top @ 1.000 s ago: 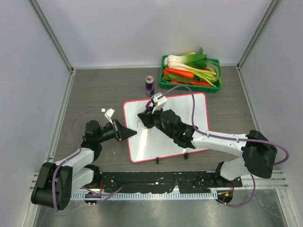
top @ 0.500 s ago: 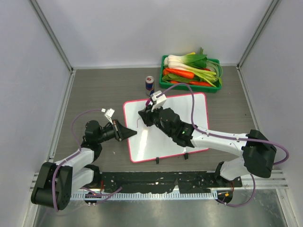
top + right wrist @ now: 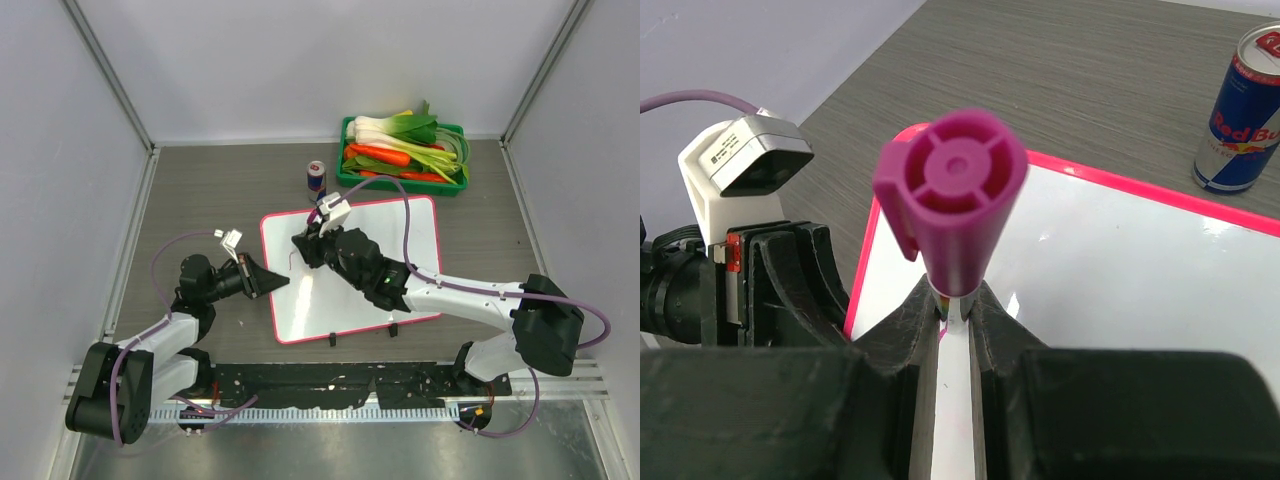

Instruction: Write a sentence on the whiteboard

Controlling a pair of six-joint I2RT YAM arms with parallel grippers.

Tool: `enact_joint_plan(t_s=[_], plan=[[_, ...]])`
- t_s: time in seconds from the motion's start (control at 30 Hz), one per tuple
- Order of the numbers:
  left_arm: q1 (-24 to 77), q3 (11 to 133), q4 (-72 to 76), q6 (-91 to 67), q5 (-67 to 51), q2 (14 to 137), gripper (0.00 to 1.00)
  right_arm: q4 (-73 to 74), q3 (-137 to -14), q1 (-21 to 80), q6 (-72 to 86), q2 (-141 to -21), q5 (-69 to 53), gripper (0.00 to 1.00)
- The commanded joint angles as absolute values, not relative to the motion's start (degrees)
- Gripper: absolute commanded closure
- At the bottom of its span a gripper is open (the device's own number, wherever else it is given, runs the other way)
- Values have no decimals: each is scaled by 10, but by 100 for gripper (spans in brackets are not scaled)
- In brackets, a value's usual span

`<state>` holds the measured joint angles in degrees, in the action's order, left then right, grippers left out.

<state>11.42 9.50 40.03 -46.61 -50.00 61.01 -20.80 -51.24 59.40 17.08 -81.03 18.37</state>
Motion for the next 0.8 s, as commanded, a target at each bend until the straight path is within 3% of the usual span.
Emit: enact_joint_plan(t_s=[0.0, 0.77], plan=[[122, 89, 395, -413, -465, 614, 100, -178, -511, 592, 167, -810, 185, 99], [123, 89, 396, -411, -464, 614, 100, -162, -461, 593, 193, -776, 171, 99]])
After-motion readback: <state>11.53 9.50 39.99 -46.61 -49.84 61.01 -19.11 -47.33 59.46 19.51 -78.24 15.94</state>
